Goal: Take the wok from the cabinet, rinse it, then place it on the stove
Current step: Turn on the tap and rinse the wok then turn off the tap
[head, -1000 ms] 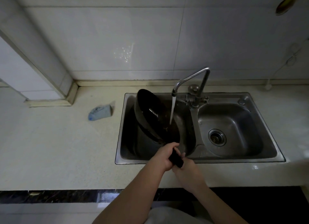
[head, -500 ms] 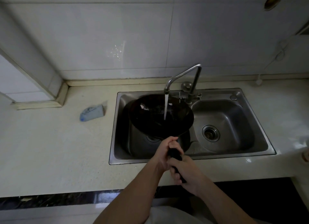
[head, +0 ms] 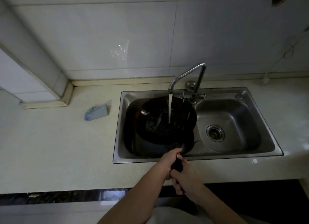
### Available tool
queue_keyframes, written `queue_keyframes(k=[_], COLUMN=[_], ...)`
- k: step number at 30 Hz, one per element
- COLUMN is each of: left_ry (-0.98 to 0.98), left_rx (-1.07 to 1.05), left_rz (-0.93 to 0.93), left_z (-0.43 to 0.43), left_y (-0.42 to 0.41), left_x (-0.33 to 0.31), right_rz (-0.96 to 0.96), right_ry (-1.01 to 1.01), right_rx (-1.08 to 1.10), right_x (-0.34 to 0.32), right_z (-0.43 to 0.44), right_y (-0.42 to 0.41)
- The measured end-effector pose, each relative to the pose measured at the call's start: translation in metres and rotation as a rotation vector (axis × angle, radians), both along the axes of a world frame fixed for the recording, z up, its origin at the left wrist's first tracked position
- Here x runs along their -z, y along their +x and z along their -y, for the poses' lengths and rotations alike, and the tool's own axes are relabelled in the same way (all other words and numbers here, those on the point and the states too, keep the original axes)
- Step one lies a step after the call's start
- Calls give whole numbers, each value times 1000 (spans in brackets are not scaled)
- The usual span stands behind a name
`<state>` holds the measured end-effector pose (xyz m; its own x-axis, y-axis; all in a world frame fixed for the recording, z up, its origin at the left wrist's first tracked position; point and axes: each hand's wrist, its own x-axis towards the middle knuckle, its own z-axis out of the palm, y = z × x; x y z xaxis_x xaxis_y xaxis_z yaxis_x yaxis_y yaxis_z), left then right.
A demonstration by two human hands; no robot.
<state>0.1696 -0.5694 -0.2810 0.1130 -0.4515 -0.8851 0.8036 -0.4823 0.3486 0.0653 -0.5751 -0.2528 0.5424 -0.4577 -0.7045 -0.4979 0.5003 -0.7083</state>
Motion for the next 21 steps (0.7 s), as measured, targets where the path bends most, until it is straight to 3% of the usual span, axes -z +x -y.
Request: queue_keyframes(k=[4, 7, 10, 16, 21], left_ry=[13, 35, 2, -110, -163], left_rx=[-13, -25, -42, -111, -65], left_rz=[139, 267, 281, 130, 203], left_z=[-8, -13, -19, -23, -21], left_y=[4, 4, 8, 11, 5], left_x=[5, 9, 12, 12, 14], right_rz=[115, 143, 116, -27, -38], right_ry=[250, 313, 186, -209, -236], right_rx=[87, 72, -32, -238, -248], right_x=[4, 7, 5, 10, 13], right_z=[-7, -10, -12, -13, -8], right_y=[3, 4, 8, 12, 6])
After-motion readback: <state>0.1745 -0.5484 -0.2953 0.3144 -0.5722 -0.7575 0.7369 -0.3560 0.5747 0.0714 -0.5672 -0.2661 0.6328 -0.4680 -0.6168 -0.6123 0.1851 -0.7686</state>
